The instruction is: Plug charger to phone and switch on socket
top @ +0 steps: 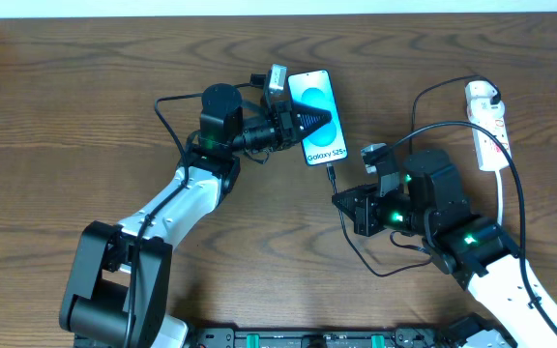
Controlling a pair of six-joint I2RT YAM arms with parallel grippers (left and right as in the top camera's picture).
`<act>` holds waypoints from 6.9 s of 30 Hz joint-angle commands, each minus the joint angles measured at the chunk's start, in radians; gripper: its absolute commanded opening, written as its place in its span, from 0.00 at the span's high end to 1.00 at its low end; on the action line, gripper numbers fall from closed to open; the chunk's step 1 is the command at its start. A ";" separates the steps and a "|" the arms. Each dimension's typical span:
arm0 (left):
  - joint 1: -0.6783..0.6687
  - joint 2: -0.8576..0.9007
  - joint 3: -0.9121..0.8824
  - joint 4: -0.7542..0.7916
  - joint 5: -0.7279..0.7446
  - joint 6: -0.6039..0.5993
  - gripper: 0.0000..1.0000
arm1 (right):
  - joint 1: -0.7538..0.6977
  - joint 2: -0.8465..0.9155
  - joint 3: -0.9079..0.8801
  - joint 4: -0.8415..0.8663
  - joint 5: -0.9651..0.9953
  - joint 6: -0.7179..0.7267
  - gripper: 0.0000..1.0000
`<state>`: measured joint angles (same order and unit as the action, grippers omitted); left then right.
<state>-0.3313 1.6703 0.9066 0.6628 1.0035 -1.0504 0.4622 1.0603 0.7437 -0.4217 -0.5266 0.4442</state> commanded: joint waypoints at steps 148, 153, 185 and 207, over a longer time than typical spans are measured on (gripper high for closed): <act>-0.001 -0.004 -0.002 -0.033 0.056 0.044 0.93 | 0.225 0.024 0.049 0.271 0.569 -0.038 0.79; -0.002 -0.004 0.001 -0.032 -0.024 0.043 0.93 | 0.209 -0.121 0.063 0.108 0.574 -0.038 0.57; -0.108 0.536 0.513 -0.415 0.055 0.340 0.92 | 0.085 -0.622 0.092 -0.253 0.940 0.039 0.33; -0.140 0.619 0.509 -0.532 -0.113 0.360 0.83 | 0.085 -0.585 0.092 -0.264 0.939 0.057 0.31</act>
<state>-0.4599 2.3039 1.3983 0.1360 0.9092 -0.7277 0.5533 0.4656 0.8261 -0.6842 0.3985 0.4900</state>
